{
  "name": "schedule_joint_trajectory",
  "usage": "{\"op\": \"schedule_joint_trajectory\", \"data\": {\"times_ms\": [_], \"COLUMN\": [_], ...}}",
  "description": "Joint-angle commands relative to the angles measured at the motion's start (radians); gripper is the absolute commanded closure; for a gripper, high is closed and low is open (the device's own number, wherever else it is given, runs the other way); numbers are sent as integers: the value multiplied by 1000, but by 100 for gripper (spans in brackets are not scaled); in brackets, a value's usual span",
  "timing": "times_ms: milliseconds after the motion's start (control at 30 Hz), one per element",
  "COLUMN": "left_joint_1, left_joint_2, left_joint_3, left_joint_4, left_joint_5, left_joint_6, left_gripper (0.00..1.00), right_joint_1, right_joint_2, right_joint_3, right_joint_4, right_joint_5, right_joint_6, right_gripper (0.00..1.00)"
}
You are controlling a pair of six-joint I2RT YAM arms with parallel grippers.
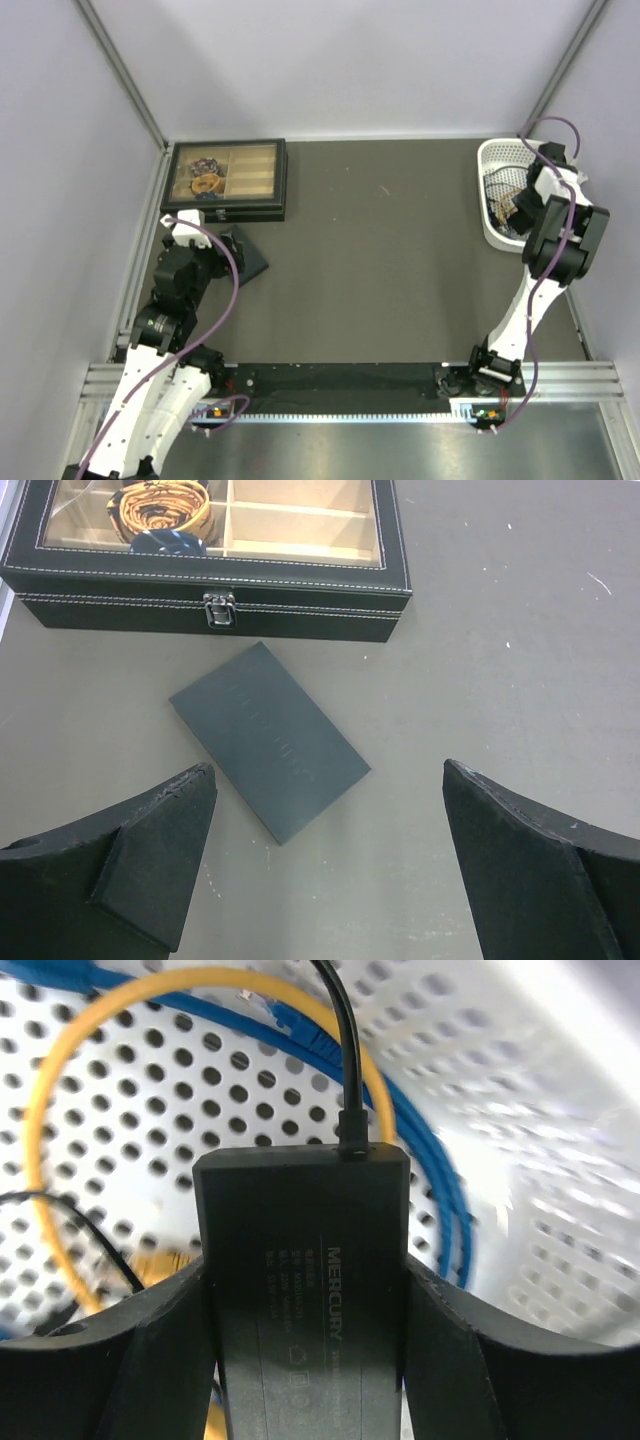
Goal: Insert the plug into the switch port
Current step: Pick up the power from the bin.
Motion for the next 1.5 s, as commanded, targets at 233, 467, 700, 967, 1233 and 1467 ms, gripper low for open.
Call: {"op": "schedule_joint_trajectory", "data": {"times_ms": [233, 467, 700, 967, 1233, 1467], "left_joint_1": [4, 5, -1, -24, -37, -41], "left_joint_2": [-61, -94, -130, -180, -213, -223], "left_joint_3": [-7, -10, -14, -16, -18, -17], "left_joint_4": [57, 57, 63, 61, 60, 57], "left_joint_5": [18, 14, 15, -2, -11, -12], "left_joint_6": [6, 3, 2, -1, -4, -6], "left_gripper": [1, 1, 1, 1, 1, 1], "right_joint_1": [23, 72, 193, 437, 627, 767], "right_joint_2": [-330, -468, -594, -744, -773, -672], "right_joint_3": [-9, 127, 316, 384, 412, 556], "right_joint_4": [60, 48, 62, 174, 286, 303], "right_joint_5": [-2, -63, -74, -160, -488, -612], "right_joint_6": [-97, -171, -308, -422, -436, -390], "right_gripper": [60, 69, 70, 70, 68, 68]}}
